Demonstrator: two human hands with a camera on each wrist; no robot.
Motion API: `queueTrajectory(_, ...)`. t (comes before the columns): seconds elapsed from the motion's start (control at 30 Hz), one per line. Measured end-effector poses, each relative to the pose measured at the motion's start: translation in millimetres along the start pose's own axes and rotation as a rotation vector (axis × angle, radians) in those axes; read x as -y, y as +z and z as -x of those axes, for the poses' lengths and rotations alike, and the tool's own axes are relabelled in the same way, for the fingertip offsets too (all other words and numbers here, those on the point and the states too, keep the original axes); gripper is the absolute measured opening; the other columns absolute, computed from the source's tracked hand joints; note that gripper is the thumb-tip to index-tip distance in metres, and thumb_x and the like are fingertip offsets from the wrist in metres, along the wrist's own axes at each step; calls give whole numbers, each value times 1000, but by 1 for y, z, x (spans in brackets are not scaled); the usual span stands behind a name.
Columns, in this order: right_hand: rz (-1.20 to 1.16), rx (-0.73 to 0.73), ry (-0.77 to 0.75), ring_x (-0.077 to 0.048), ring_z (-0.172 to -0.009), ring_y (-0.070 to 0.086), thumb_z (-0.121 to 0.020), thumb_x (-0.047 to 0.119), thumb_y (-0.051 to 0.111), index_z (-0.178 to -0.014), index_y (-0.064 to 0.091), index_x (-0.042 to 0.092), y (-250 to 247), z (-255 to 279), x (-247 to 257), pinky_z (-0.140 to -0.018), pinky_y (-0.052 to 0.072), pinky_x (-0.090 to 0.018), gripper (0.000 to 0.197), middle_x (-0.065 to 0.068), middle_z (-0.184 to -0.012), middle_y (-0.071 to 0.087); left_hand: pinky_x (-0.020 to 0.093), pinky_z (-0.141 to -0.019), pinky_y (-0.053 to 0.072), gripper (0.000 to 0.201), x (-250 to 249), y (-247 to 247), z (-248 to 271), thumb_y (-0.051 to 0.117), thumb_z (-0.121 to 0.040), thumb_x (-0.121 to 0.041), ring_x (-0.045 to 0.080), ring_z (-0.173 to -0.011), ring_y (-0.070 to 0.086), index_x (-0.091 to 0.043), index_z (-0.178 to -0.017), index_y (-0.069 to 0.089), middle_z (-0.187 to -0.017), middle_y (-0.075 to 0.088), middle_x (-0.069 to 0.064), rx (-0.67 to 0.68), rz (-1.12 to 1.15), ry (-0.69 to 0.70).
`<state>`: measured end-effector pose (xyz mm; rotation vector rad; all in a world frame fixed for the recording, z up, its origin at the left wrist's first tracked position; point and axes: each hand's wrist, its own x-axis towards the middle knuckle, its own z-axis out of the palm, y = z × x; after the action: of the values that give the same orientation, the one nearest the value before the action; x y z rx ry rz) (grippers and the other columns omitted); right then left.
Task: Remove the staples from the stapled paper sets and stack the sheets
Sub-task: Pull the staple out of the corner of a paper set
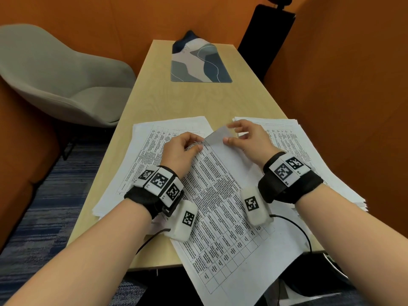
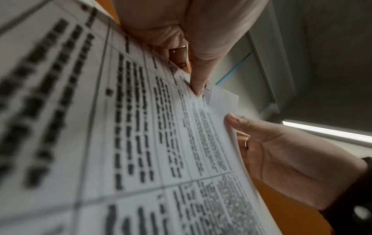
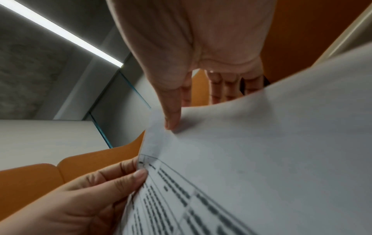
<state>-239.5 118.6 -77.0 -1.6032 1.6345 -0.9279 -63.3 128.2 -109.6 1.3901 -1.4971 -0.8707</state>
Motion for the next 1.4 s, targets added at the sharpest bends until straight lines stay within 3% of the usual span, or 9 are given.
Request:
queueTrajectory(0.1, 139, 213, 134, -25, -101, 56, -82, 26, 70, -130, 44, 18, -8, 1, 0, -90, 48, -41, 55, -4, -110, 51, 25, -77, 47, 12, 5, -7, -4, 61, -87, -9, 14, -79, 58, -21, -85, 61, -77, 61, -7, -100, 65, -52)
queueTrajectory(0.23, 426, 313, 106, -27, -85, 65, -83, 24, 67, -80, 60, 24, -13, 4, 2, -81, 53, -42, 8, -3, -88, 67, 35, -83, 50, 7, 9, -17, -7, 58, -89, -12, 21, -84, 60, -18, -94, 59, -84, 61, 0, -181, 74, -83)
queueTrajectory(0.3, 439, 298, 75, -23, -78, 60, -85, 19, 64, -68, 53, 27, -14, 3, 7, -69, 49, -33, 22, 3, -76, 60, 29, -78, 48, 21, 7, -20, -7, 54, -92, -14, 20, -87, 57, -15, -113, 57, -96, 58, 0, -129, 9, -81)
queueTrajectory(0.57, 554, 234, -128, -23, -83, 52, -85, -3, 54, -105, 62, 1, -10, -1, 37, -58, 39, -20, 22, -9, -90, 58, 32, -92, 42, 26, 3, -30, -5, 48, -95, -16, 20, -106, 56, -9, -120, 55, -115, 62, 6, 30, -79, -71)
queueTrajectory(0.63, 529, 147, -115, -26, -92, 55, -84, 2, 57, -109, 61, 8, -9, 1, 37, -75, 47, -29, 26, -6, -96, 58, 31, -93, 43, 27, 3, -33, -4, 51, -94, -14, 20, -105, 58, -8, -119, 58, -113, 64, 6, 9, -24, -72)
queueTrajectory(0.73, 551, -105, -13, -26, -119, 45, -80, 20, 66, -123, 51, 24, -13, -2, 22, -104, 30, -43, 46, -5, -120, 53, 37, -96, 45, 25, 8, -39, -3, 52, -93, -14, 24, -104, 60, -8, -115, 60, -111, 66, 9, -81, 37, -114)
queueTrajectory(0.9, 211, -293, 292, -35, -132, 31, -77, 32, 73, -142, 23, 18, -32, -7, -8, -109, 27, -52, 83, -18, -144, 31, 43, -94, 47, 22, 13, -50, -1, 50, -94, -12, 30, -102, 62, -5, -112, 61, -109, 66, 15, -224, 178, -211)
queueTrajectory(1.03, -107, -305, 292, -32, -102, 61, -77, 21, 72, -118, 48, 16, -38, -12, -24, -92, 48, -50, 48, -13, -116, 62, 42, -92, 49, 19, 13, -51, 0, 51, -94, -11, 29, -99, 63, -5, -108, 61, -108, 66, 15, -268, 249, -256)
queueTrajectory(1.4, -247, -359, 62, -25, -82, 65, -86, 16, 66, -78, 59, 17, -37, -6, -10, -77, 55, -38, 10, -2, -83, 65, 48, -89, 51, 13, 13, -55, 1, 56, -91, -10, 32, -96, 65, -7, -101, 64, -103, 68, 17, -325, 320, -278)
